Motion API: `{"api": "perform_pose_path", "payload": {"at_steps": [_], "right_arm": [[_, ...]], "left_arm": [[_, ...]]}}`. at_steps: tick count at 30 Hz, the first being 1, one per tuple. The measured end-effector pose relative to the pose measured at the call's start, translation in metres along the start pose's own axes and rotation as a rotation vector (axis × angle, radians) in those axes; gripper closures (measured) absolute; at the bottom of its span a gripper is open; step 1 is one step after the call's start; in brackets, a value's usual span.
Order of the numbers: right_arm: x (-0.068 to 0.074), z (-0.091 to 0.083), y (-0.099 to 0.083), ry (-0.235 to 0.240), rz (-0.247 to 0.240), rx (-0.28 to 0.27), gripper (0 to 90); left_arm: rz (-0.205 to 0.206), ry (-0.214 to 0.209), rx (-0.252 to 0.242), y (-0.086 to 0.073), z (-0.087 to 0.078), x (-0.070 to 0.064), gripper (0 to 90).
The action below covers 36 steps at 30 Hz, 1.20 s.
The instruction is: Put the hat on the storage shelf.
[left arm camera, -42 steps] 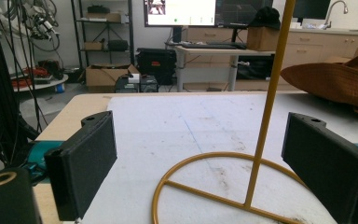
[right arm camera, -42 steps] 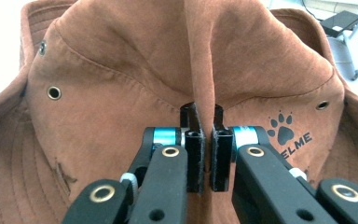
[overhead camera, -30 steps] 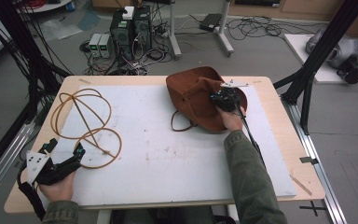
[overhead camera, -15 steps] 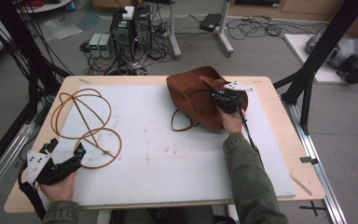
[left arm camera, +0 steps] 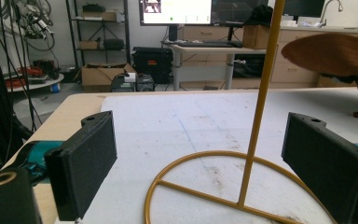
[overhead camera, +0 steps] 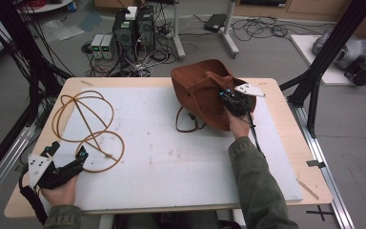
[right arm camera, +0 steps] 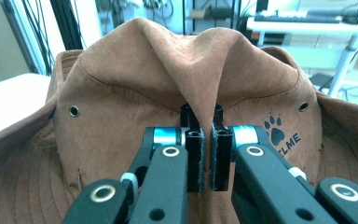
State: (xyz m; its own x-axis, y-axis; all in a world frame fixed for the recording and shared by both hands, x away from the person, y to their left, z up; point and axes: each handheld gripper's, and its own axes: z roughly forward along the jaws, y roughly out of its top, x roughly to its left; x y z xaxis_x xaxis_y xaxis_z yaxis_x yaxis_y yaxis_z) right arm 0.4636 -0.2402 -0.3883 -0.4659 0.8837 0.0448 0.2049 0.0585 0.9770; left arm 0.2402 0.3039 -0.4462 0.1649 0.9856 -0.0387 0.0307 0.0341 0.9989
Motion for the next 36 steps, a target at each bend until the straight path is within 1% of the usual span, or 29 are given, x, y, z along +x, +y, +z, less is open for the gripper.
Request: {"api": "perform_pose_path", "payload": {"at_steps": [1,2,3,4,6,7,8,9,13,15,17,18,20,21,23,24,27,28,30,32,33,34,35,36], "right_arm": [[-0.001,-0.004,0.001,0.004,0.018,-0.023,88.1],[-0.001,-0.005,0.003,0.012,0.026,-0.036,88.1],[-0.001,-0.005,0.003,0.012,0.026,-0.036,88.1],[-0.001,-0.010,0.006,0.020,0.026,-0.063,88.1],[0.002,-0.013,0.010,0.025,0.026,-0.089,88.0],[0.002,-0.013,0.010,0.025,0.026,-0.089,88.0],[0.003,-0.015,0.011,0.034,0.034,-0.102,88.0],[0.005,-0.018,0.015,0.038,0.029,-0.127,88.0],[0.010,-0.024,0.020,0.055,0.041,-0.172,88.0],[0.012,-0.028,0.023,0.062,0.037,-0.205,88.0],[0.015,-0.032,0.026,0.064,0.029,-0.234,88.0],[0.016,-0.033,0.027,0.066,0.034,-0.245,88.0],[0.016,-0.035,0.028,0.065,0.033,-0.255,88.0],[0.017,-0.037,0.030,0.064,0.036,-0.276,88.0],[0.017,-0.038,0.030,0.066,0.038,-0.283,88.0],[0.018,-0.040,0.032,0.072,0.040,-0.295,88.0],[0.020,-0.042,0.033,0.089,0.044,-0.304,88.0],[0.022,-0.044,0.034,0.095,0.041,-0.314,88.0],[0.030,-0.046,0.039,0.121,0.038,-0.335,88.0],[0.036,-0.048,0.043,0.140,0.036,-0.344,88.0],[0.036,-0.048,0.043,0.140,0.036,-0.344,88.0],[0.041,-0.047,0.047,0.163,0.045,-0.352,88.0],[0.041,-0.047,0.047,0.163,0.045,-0.352,88.0],[0.047,-0.046,0.051,0.178,0.044,-0.357,88.0]], "left_arm": [[0.001,0.000,0.000,0.000,0.000,0.000,10.4],[0.000,-0.001,0.000,0.000,0.000,0.000,10.4],[0.000,-0.002,0.003,0.000,0.000,0.000,10.4],[0.002,-0.005,0.008,-0.001,0.001,0.000,10.4],[0.004,-0.005,0.009,-0.001,0.001,0.000,10.4],[0.002,-0.006,0.009,-0.001,0.001,-0.001,10.4],[0.000,-0.007,0.008,-0.001,0.002,-0.001,10.4],[0.000,-0.007,0.007,-0.001,0.002,-0.001,10.4],[0.001,-0.005,0.006,0.000,0.001,-0.001,10.4],[0.001,-0.004,0.008,-0.001,0.001,-0.001,10.4],[0.002,-0.004,0.007,0.000,0.001,-0.001,10.4],[0.002,-0.004,0.007,0.000,0.001,-0.001,10.4],[0.000,-0.005,0.006,-0.001,0.001,-0.001,10.4],[0.001,-0.005,0.006,0.000,0.001,-0.001,10.4],[0.001,-0.006,0.006,0.000,0.001,-0.001,10.4],[0.001,-0.006,0.005,0.000,0.001,-0.001,10.4],[-0.001,-0.008,0.005,0.000,0.002,-0.001,10.4],[0.000,-0.008,0.005,0.000,0.002,-0.001,10.4],[-0.001,-0.010,0.004,0.000,0.003,-0.002,10.4],[0.001,-0.012,0.005,0.000,0.003,-0.003,10.4],[-0.001,-0.014,0.005,0.000,0.004,-0.003,10.4],[-0.001,-0.014,0.006,0.000,0.004,-0.003,10.4],[-0.002,-0.014,0.006,0.000,0.004,-0.003,10.4],[-0.002,-0.015,0.005,0.000,0.003,-0.003,10.4]]}}
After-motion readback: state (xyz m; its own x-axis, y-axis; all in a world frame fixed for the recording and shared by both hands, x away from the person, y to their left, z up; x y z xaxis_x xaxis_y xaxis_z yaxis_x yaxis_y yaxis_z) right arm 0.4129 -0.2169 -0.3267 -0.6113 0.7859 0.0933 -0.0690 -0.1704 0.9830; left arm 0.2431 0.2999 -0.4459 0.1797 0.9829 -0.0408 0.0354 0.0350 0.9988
